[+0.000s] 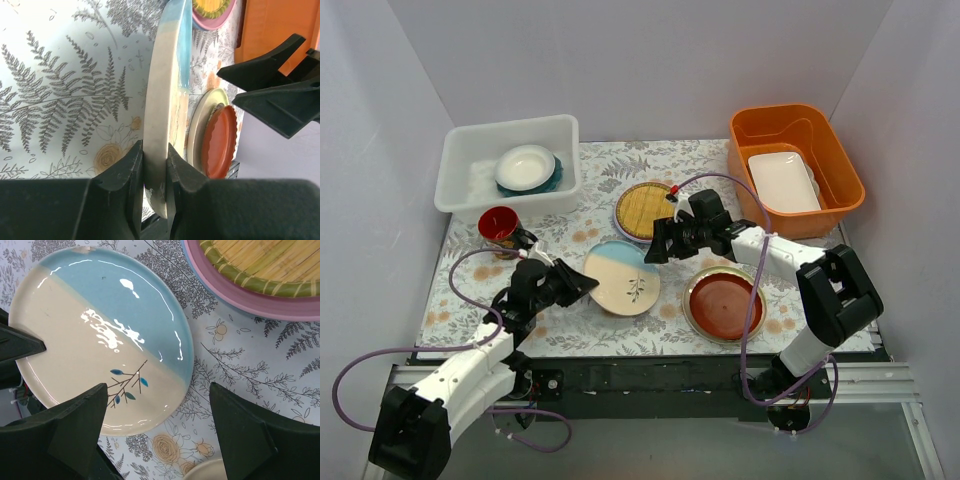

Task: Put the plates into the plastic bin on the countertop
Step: Pick up the plate at the center of the board, then place the plate in the plastic bin.

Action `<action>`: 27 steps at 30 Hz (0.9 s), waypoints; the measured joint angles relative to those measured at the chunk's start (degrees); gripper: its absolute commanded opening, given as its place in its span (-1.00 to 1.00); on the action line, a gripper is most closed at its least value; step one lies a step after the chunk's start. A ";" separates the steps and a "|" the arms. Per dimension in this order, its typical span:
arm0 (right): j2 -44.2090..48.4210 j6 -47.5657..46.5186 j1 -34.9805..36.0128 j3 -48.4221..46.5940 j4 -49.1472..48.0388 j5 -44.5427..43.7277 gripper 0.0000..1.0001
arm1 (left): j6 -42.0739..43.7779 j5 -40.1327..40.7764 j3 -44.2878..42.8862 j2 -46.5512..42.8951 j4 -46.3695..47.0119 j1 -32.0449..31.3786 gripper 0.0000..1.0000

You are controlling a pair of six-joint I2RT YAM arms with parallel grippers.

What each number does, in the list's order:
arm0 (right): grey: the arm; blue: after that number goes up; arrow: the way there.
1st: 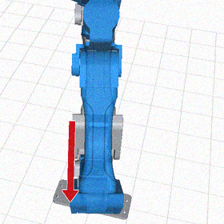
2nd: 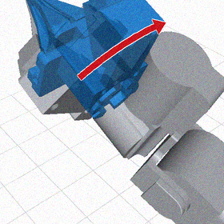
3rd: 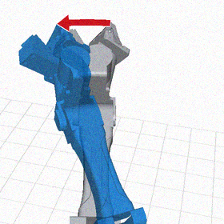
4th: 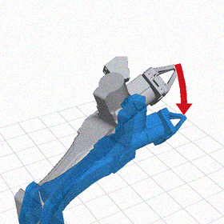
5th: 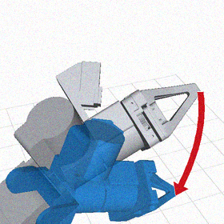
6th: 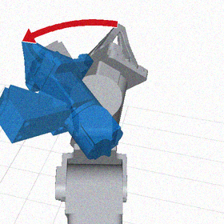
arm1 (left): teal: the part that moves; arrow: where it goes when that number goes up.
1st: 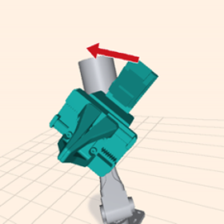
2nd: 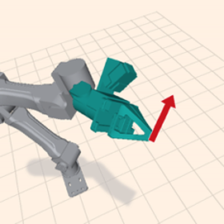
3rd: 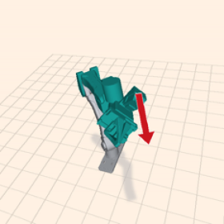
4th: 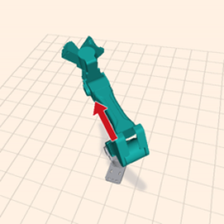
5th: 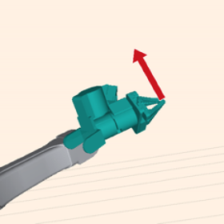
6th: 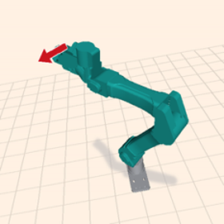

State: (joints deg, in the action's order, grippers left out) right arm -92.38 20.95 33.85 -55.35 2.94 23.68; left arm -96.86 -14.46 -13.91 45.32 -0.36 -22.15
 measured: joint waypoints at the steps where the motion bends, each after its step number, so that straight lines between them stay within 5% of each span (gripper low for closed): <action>1: 0.15 0.02 -0.02 0.00 0.00 -0.02 0.78 | 0.17 0.13 -0.66 0.00 -0.59 0.00 -1.00; 27: 4.07 -0.13 -1.49 1.38 0.35 -1.07 0.77 | 6.12 5.75 -19.45 2.14 -10.43 0.00 -1.00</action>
State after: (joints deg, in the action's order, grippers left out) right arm -88.31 20.82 32.36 -53.98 3.29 22.61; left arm -90.74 -8.71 -33.36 47.46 -10.79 -22.15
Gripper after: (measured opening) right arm 0.885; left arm 0.168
